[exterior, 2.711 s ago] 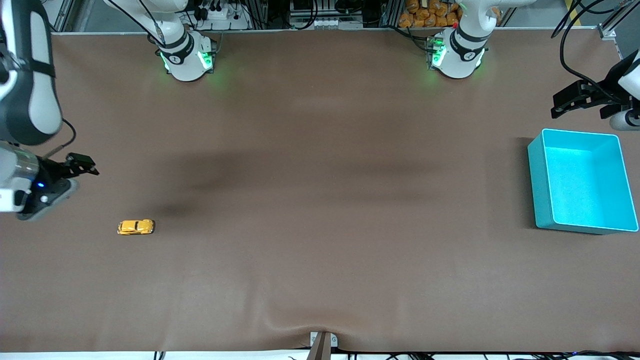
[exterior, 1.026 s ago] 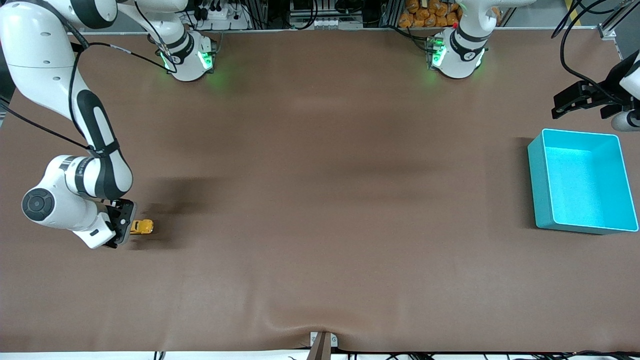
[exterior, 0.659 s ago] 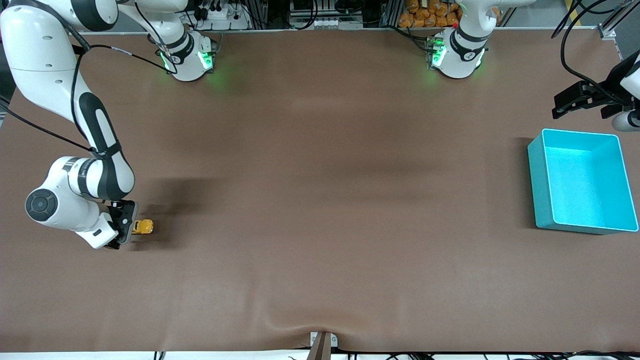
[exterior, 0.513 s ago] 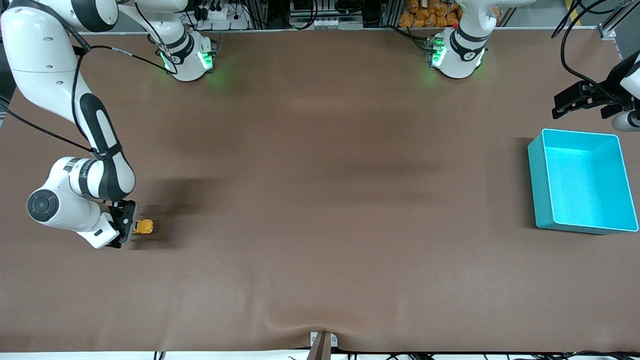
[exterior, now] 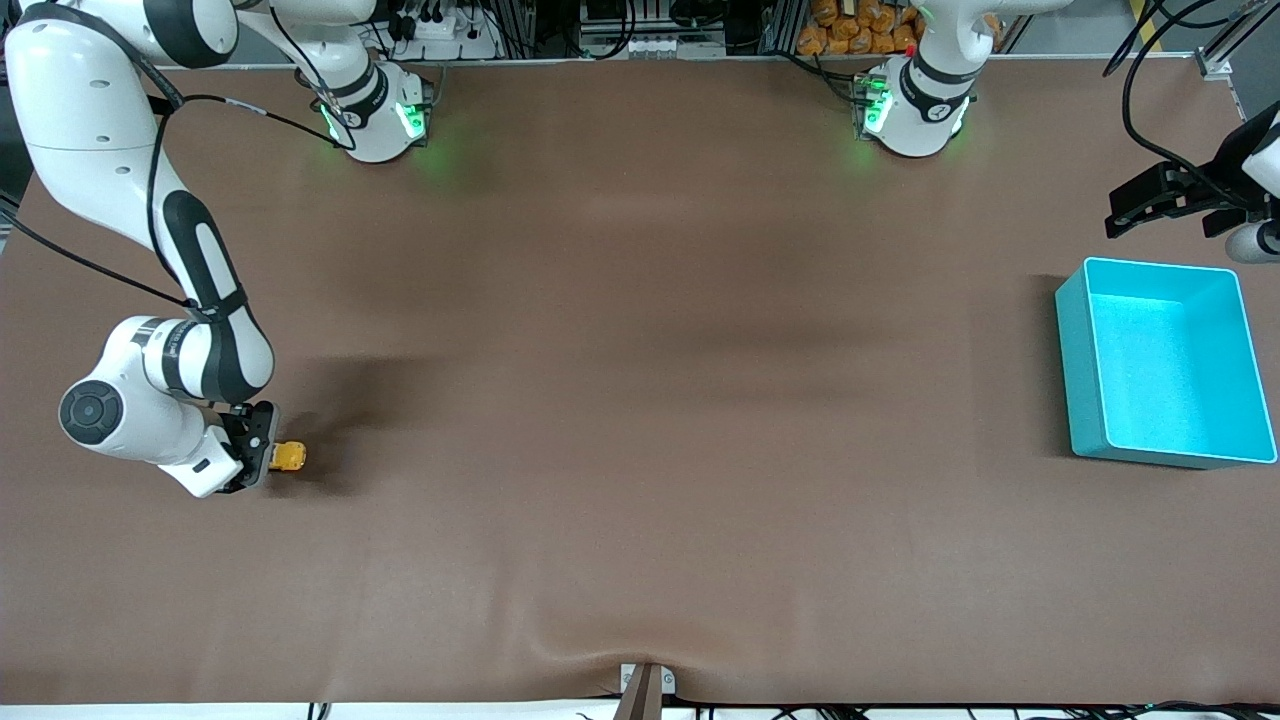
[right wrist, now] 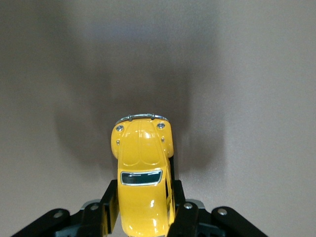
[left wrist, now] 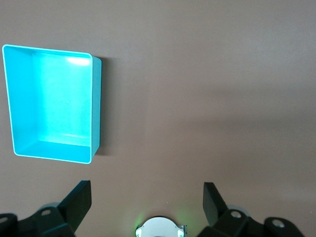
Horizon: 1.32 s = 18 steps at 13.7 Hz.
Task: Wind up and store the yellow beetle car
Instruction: 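Close the right gripper on the yellow car and lift it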
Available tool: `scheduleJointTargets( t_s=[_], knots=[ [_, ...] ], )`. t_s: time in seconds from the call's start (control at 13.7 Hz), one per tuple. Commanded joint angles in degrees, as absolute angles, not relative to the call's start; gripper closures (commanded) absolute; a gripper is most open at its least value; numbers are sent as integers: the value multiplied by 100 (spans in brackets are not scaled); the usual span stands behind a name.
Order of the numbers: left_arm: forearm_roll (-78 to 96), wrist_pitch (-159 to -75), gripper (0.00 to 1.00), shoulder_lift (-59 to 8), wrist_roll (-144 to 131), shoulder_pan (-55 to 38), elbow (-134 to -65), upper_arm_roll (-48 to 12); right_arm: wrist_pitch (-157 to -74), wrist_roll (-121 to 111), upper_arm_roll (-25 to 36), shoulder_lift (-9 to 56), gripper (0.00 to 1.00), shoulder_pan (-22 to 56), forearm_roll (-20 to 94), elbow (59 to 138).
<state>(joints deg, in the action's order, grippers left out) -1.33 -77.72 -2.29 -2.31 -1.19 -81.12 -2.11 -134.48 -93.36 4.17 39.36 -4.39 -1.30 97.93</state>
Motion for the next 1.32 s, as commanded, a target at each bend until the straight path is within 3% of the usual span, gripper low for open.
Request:
scheduleJointTargets(
  t_s=[0.0,1.17,1.25],
  knots=[
    [-246,-7743,0,-193,-211,-114,-8086,-220,-13474,-9640,352,3990,100,-632,-141,9721],
    [-272,-7743,0,-211,-334,-141,-8095,-220,-13570,-11214,360,4359,98,-1994,-141,9422],
    [-264,-7734,0,-211,-325,-141,-8095,-220,-13570,-11215,352,4359,36,-2030,-132,9422]
  ],
)
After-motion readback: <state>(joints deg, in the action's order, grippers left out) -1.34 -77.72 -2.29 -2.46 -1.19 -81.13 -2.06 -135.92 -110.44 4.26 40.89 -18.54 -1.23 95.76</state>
